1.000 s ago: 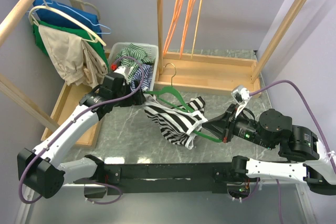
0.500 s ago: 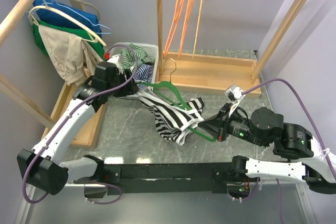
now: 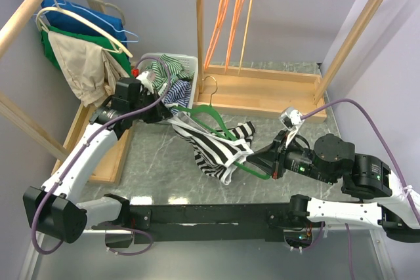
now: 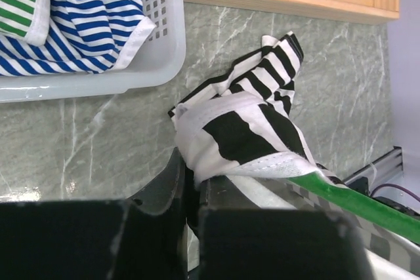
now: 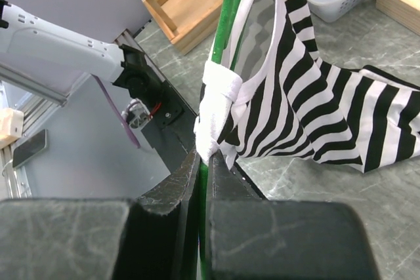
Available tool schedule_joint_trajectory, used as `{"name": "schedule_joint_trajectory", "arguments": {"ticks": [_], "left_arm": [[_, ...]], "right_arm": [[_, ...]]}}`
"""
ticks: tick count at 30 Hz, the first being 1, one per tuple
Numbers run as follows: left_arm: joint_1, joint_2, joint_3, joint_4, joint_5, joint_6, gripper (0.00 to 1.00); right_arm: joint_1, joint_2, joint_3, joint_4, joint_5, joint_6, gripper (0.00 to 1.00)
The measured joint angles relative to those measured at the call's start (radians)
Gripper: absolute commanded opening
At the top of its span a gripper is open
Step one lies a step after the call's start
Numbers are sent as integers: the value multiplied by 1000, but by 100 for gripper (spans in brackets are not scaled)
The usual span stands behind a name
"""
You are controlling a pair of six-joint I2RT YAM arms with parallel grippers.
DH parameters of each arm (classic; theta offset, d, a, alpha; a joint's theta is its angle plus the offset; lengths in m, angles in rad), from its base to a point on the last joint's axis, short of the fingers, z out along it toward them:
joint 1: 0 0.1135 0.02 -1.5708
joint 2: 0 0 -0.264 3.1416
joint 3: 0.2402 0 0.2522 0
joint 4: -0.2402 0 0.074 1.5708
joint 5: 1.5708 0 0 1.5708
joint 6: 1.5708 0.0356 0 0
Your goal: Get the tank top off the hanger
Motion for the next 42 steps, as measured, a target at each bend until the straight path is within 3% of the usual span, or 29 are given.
{"name": "schedule_joint_trajectory", "arguments": {"ticks": [6, 7, 8, 9, 11, 13, 19, 22, 27, 33, 42], "left_arm": [[40, -8, -20, 25, 84, -10, 1], [48, -14, -29, 31, 104, -15, 11], [60, -20, -43, 40, 134, -19, 31], [69, -24, -51, 43, 158, -19, 43], [93, -28, -66, 55, 202, -24, 43], [109, -27, -69, 55, 244, -21, 51], [121, -48, -100, 63, 262, -3, 56], [123, -61, -128, 69, 266, 8, 75], [135, -64, -143, 76, 276, 44, 89], [142, -104, -108, 51, 271, 96, 99], [147, -250, -40, 62, 266, 115, 95]], "right_arm": [[0, -9, 0, 6, -6, -3, 0], [0, -13, 0, 7, -7, -4, 0], [0, -18, 0, 7, -10, -4, 0], [0, -24, 0, 7, -11, -5, 0], [0, -37, 0, 5, -18, -5, 0], [0, -55, 0, 3, -17, -8, 0], [0, -66, 0, -2, -22, -16, 0], [0, -69, 0, -2, -33, -19, 0], [0, -79, 1, -16, -29, -17, 0], [0, -57, 17, -44, -12, -11, 0], [5, -16, 18, -40, -15, -10, 0]]}}
